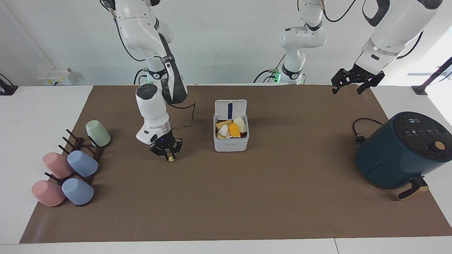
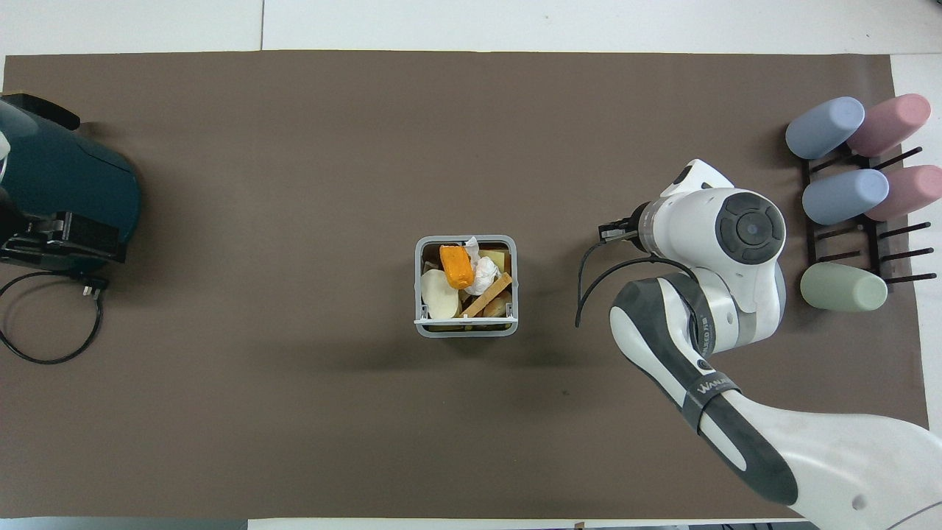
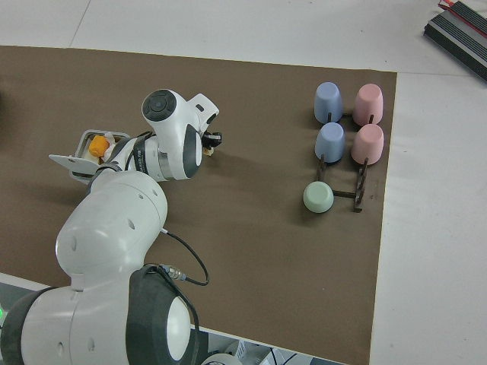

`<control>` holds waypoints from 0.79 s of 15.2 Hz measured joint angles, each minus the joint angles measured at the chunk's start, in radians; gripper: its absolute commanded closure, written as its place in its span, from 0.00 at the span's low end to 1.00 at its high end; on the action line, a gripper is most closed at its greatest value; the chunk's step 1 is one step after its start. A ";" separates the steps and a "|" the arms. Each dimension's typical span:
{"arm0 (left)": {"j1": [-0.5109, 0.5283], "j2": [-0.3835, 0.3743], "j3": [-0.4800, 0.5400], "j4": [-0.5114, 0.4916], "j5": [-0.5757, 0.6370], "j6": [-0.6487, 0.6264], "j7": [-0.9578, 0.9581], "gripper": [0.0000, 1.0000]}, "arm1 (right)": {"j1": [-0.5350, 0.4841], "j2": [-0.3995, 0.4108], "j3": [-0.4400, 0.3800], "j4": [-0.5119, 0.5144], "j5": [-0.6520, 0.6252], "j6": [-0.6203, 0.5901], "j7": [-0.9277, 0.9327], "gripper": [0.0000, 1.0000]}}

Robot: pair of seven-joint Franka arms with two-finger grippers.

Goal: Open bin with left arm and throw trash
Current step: 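Reach and grasp the small cracker piece with the right gripper, then move the cracker over the bin and open the right gripper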

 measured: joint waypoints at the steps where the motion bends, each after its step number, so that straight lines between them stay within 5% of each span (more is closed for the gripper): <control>1: 0.000 0.000 0.000 0.000 0.000 0.000 0.000 0.00 | 0.015 -0.024 0.001 0.011 0.000 -0.034 0.028 1.00; 7: 0.000 0.000 0.000 0.000 0.000 0.000 0.000 0.00 | 0.148 -0.096 0.007 0.198 0.002 -0.285 0.338 1.00; 12: 0.000 0.000 0.000 0.000 0.000 0.000 0.000 0.00 | 0.274 -0.067 0.015 0.237 0.115 -0.210 0.628 1.00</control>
